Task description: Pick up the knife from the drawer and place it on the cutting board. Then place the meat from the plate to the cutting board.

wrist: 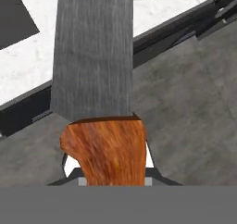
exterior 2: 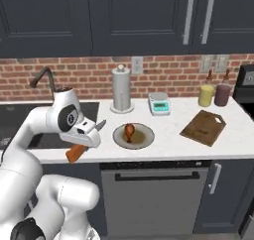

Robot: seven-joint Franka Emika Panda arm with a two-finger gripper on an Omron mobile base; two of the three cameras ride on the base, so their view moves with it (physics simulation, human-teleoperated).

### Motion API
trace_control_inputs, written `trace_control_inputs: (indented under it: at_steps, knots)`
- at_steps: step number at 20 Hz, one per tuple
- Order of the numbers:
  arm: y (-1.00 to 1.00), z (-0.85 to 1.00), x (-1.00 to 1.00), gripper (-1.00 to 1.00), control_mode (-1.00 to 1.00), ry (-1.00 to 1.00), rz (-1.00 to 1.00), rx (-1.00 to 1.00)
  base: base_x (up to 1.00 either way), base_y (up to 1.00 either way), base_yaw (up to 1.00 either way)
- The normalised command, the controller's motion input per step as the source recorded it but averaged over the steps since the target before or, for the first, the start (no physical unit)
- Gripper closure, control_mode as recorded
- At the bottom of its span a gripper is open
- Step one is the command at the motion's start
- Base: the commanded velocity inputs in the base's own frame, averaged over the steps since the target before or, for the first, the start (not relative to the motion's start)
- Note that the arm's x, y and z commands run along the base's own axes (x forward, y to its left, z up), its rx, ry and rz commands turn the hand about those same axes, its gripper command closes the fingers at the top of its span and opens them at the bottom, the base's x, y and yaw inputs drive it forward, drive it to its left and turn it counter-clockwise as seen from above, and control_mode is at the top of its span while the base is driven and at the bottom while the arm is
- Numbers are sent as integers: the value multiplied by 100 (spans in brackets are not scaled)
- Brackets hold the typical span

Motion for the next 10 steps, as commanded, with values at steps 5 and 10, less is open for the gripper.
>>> trace_control_inputs:
  at_steps: [5,10]
  knots:
    - [0,0,0,100,100,0,0,0,0,-100,9]
    - [0,0,0,100,100,0,0,0,1,-100,21]
